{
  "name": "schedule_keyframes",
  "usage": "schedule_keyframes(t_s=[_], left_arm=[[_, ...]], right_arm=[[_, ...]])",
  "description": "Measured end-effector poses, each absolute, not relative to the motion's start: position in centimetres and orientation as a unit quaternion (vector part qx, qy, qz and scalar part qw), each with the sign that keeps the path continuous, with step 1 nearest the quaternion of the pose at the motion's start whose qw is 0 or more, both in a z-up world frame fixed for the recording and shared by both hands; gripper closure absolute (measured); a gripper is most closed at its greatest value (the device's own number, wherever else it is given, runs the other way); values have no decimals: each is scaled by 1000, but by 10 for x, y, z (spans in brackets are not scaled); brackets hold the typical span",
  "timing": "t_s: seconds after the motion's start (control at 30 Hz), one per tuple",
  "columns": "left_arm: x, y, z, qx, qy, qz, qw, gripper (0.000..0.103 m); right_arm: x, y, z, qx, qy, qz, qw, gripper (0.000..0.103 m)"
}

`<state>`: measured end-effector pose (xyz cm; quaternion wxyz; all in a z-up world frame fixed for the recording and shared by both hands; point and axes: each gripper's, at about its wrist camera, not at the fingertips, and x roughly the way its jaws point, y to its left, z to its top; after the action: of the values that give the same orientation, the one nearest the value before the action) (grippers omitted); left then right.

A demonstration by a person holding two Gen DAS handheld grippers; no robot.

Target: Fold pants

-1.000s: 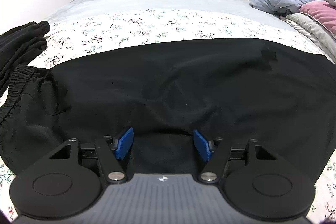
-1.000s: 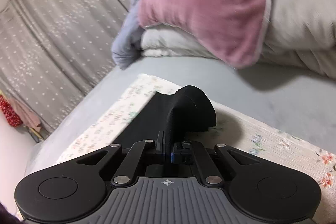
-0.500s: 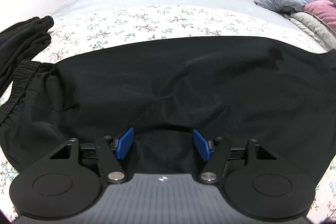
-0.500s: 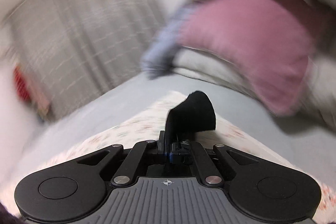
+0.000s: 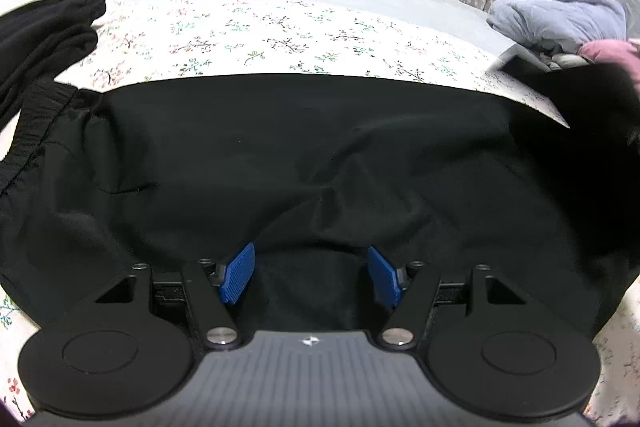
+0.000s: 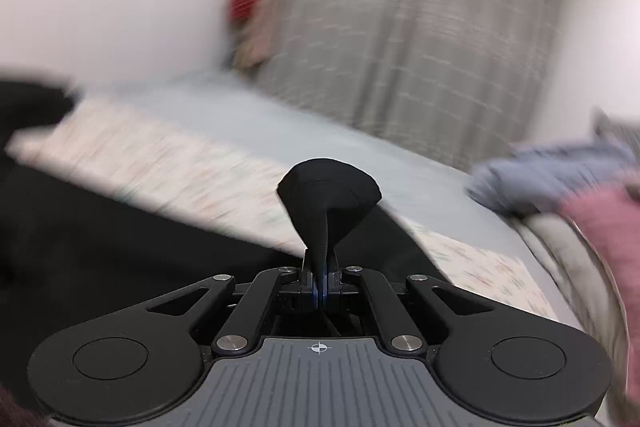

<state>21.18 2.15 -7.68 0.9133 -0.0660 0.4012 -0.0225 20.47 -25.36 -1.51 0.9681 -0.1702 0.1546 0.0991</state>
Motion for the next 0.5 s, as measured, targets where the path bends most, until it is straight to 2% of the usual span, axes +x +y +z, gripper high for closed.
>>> schedule_keyframes(t_s=[0.17,0.23,0.3,0.33,0.37,0.4,0.47,0.5], left_arm=[[209,21,-77,-57,401,-32,914,26],[209,19,-77,-55,403,-37,913,26],[208,19,-76,-57,405,-43,911,26],[208,19,-76,-61,407,-46,910,26],[209,22,-75,-65,408,-49,909,26],[210,23,-75,-69,409,-50,908,26],[211,25,-75,-77,411,-50,907,26],[212,26,-75,-79,412,-51,906,26]], right_arm=[[178,-190,-64,-300,217,157,916,100],[169,-183,-74,-327,230,179,899,93],[157,-178,-79,-347,243,207,882,75],[150,-179,-76,-351,236,223,878,70],[144,-181,-70,-344,230,246,877,56],[139,-187,-61,-322,227,279,876,38],[136,-202,-40,-257,219,327,883,24],[139,-210,-33,-229,217,326,891,24]])
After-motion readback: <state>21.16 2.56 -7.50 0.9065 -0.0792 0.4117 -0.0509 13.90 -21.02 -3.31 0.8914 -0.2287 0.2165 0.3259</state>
